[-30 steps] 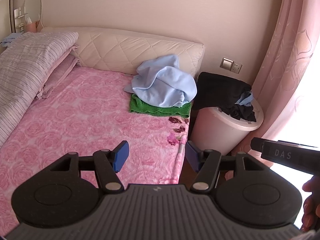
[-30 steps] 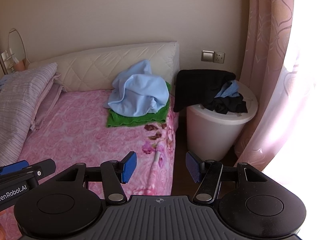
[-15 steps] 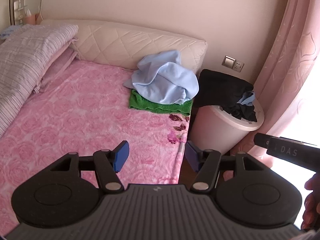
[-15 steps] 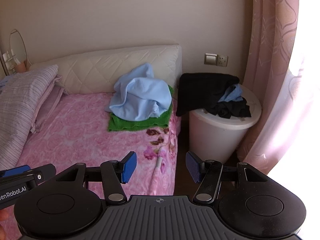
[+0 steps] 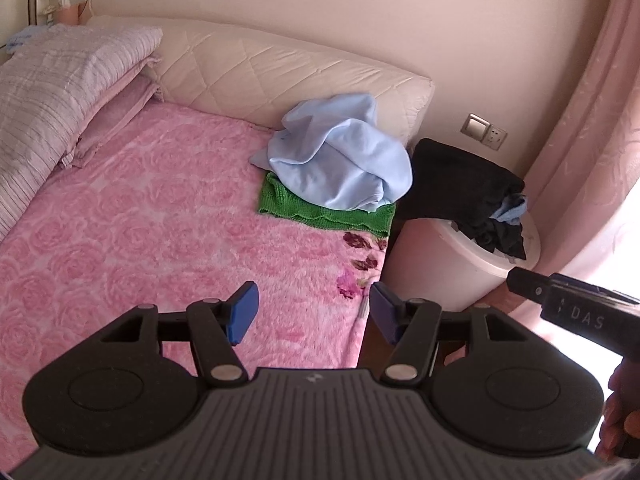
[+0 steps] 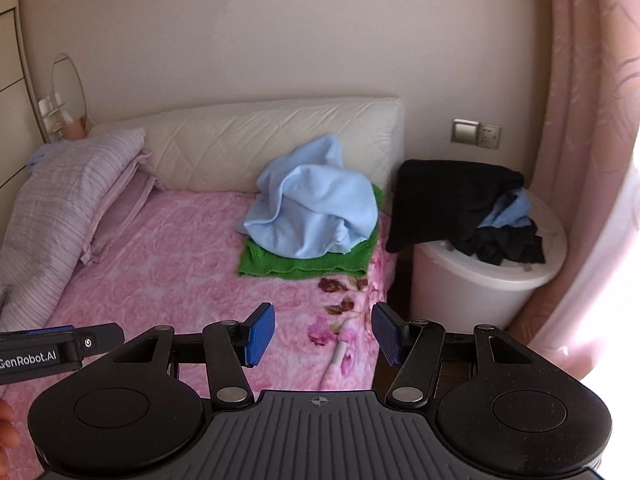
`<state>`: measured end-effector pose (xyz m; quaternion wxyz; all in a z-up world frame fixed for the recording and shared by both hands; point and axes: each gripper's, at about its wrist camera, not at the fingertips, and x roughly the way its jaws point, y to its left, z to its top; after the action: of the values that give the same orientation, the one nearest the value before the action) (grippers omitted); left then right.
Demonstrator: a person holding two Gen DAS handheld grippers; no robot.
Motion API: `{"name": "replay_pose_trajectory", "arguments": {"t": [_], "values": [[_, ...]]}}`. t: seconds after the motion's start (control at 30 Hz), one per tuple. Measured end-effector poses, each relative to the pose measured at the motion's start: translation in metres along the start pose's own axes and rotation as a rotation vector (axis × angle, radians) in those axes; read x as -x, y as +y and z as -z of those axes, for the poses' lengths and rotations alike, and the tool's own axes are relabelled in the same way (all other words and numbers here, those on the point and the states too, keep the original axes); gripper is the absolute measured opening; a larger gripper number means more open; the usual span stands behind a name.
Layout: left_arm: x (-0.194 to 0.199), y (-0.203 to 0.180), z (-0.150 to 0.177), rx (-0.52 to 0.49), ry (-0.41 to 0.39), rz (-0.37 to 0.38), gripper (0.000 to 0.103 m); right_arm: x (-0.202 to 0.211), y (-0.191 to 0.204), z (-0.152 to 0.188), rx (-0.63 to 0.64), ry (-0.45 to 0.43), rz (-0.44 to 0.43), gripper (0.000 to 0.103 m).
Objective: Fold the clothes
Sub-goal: 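Reach both grippers to the light blue shirt and close on it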
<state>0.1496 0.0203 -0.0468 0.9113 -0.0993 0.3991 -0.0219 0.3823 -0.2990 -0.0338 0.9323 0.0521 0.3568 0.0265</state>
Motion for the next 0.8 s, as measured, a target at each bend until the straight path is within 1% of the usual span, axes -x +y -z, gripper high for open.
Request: {"name": "replay_pose_trajectory", "arguments": {"t": [0.1, 0.17, 0.4, 0.53, 0.6, 0.8], "values": [[-0.023, 0.0, -0.013, 0.038, 0.019, -0.009, 0.054, -0.028, -0.007, -0.011, 0.016, 0.028, -0.022, 0.058], [-0.04, -0.002, -0.024, 0.064, 0.038, -0.012, 0.054, -0.043, -0.014, -0.019, 0.022, 0.04, -0.03, 0.058], [-0.101, -0.016, -0.062, 0.107, 0.076, -0.006, 0.052, -0.103, -0.044, -0.06, 0.049, 0.076, -0.059, 0.058], [-0.137, -0.023, -0.085, 0.133, 0.062, -0.015, 0.052, -0.14, -0.063, -0.086, 0.06, 0.1, -0.065, 0.058], [-0.155, -0.023, -0.095, 0.16, 0.076, -0.014, 0.052, -0.163, -0.072, -0.098, 0.07, 0.115, -0.06, 0.058], [-0.217, -0.019, -0.121, 0.255, 0.129, -0.066, 0.052, -0.234, -0.095, -0.126, 0.092, 0.182, -0.049, 0.058]]}}
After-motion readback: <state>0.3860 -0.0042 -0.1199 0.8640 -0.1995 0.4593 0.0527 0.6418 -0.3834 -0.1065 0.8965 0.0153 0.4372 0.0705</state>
